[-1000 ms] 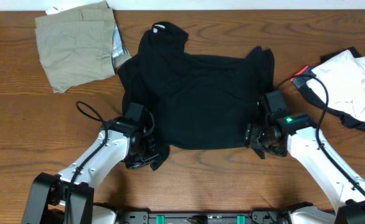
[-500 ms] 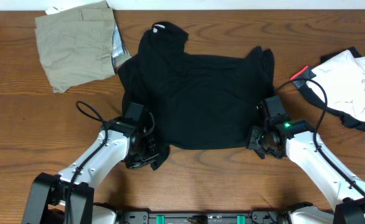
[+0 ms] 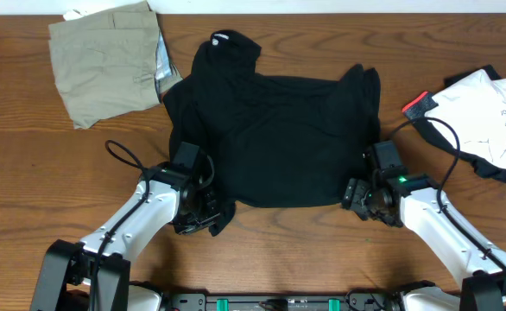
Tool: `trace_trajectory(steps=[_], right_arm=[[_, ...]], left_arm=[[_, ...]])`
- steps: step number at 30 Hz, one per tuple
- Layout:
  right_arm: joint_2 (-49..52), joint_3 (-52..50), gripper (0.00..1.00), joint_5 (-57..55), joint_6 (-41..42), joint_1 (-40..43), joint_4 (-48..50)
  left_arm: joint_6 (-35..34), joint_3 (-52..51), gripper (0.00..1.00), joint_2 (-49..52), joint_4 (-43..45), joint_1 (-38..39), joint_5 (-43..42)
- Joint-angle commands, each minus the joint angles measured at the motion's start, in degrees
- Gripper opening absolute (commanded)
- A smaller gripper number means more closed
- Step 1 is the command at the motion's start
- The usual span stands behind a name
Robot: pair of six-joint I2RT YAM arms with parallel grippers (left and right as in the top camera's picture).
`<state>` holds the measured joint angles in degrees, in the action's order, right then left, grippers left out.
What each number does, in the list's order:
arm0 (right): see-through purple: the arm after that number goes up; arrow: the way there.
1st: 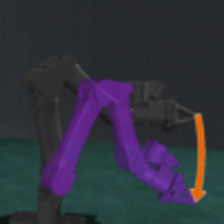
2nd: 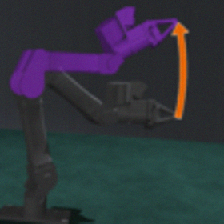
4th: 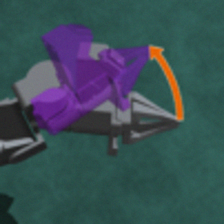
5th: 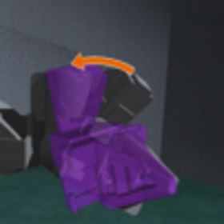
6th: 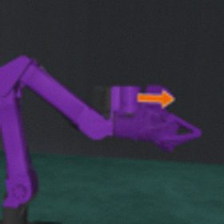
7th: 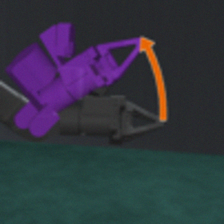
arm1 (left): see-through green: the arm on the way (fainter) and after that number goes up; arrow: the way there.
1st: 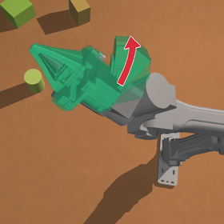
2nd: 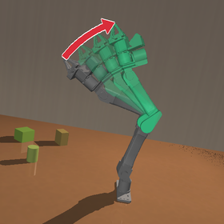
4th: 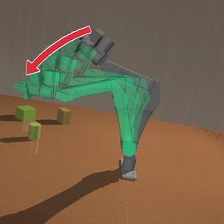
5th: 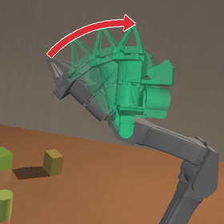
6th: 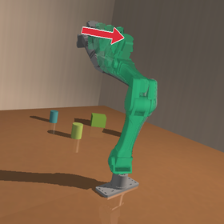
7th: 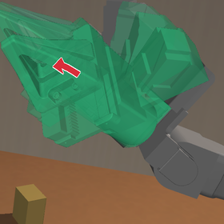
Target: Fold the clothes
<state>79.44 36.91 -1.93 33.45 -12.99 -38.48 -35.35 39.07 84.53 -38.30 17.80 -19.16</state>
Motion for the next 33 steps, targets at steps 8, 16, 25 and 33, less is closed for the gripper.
trace_trajectory(steps=[8,16,25,33], right_arm=[[-0.04,-0.39,0.76,6.62,-5.27,1.46,3.32],[-1.31,-0.39,0.66,6.86,-4.79,1.46,0.26],[-7.72,-1.03,0.82,4.98,-5.25,1.46,-2.82],[-7.43,-7.41,0.82,5.64,-2.67,2.38,4.17]], left_arm=[[0.35,-0.35,0.1,0.35,0.26,0.13,0.15],[0.37,-0.35,0.11,0.35,0.04,0.13,0.15],[0.35,-0.35,0.1,0.35,0.11,0.13,0.15],[0.33,-0.35,0.1,0.35,0.07,0.13,0.11]])
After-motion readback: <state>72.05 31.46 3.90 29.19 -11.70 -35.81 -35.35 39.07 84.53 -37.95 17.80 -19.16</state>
